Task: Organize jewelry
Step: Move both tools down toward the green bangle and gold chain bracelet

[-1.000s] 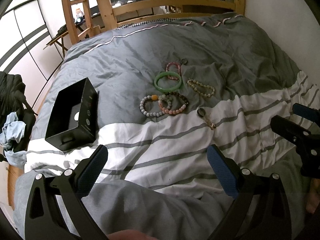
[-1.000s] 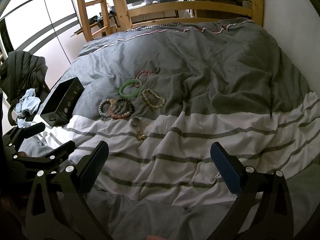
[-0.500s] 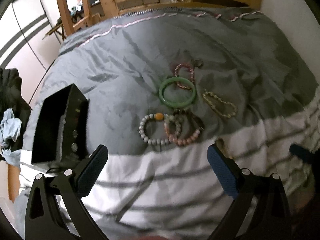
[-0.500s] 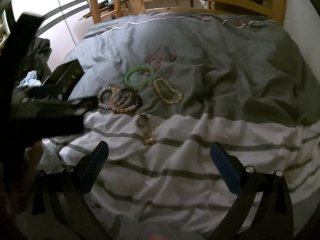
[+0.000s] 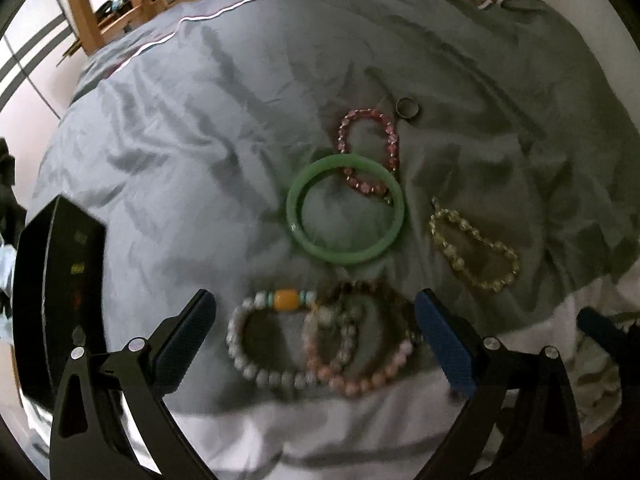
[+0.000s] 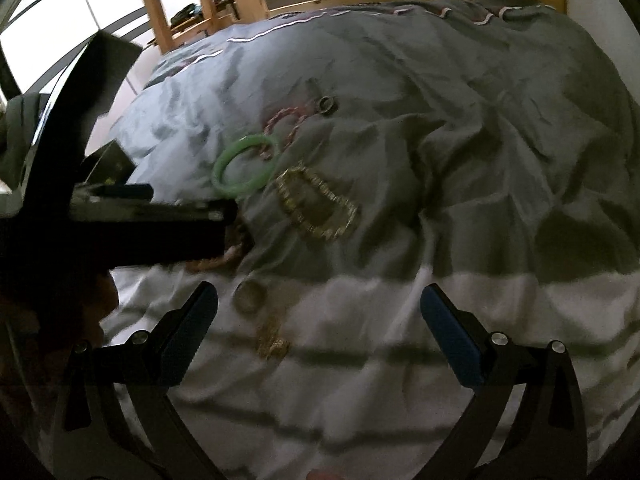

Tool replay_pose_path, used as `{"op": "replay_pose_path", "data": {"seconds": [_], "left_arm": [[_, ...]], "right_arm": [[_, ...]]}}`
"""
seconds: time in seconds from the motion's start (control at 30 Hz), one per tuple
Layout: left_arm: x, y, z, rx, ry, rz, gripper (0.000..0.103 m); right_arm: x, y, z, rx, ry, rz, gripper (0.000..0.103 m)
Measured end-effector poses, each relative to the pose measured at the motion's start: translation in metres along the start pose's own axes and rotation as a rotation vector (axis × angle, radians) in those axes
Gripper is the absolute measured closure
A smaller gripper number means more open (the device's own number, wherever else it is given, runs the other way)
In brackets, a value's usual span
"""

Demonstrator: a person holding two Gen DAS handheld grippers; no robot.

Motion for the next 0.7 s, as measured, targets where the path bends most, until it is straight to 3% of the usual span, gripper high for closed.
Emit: {"op": "replay_pose_path", "data": {"seconds": [0.3, 0.4, 0.47, 0.57, 0.6, 0.67, 0.7], "left_arm": [[-0.039, 0.032, -0.014, -0.013, -0.016, -0.013, 0.006], [-0.061, 0.03, -0.009, 0.005, -0.051, 0.015, 0.005], [-0.062, 0.03, -0.008, 0.006, -0.096, -0.019, 0.005], [-0.061, 0.032, -0.01, 0.015, -0.109, 0.007, 0.006], [-0.06, 0.033, -0.01, 0.027, -0.115, 0.007, 0.007], [-0.056, 0.037, -0.008, 0.044, -0.114, -0.007, 0.023], [-0.056, 0.042, -0.004, 0.053, -0.117, -0.01, 0.027]], "right_arm": [[-0.049, 0.045, -0.013, 0.109, -0.092, -0.031, 0.003], [-0.071, 0.047, -0.015, 0.158, -0.13, -0.007, 0.003], [-0.079, 0.047, -0.019, 0.161, -0.149, -0.017, 0.003], [-0.083, 0.049, -0.026, 0.141, -0.137, -0.013, 0.003], [-0.083, 0.049, -0.029, 0.129, -0.126, -0.013, 0.003], [-0.08, 0.05, -0.032, 0.11, -0.116, -0.023, 0.005], [-0.078, 0.051, -0.034, 0.097, -0.107, -0.034, 0.013]]}}
Point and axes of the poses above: each gripper's, at about its wrist camera, not at the fingertips, and x roughly against the way its jaws point, z to its left, y to its top, the point moved 7 cm from there along -x, roughly the way its jaws point, and after that the axes turned 15 degrees about x, right-handed, at the moved point
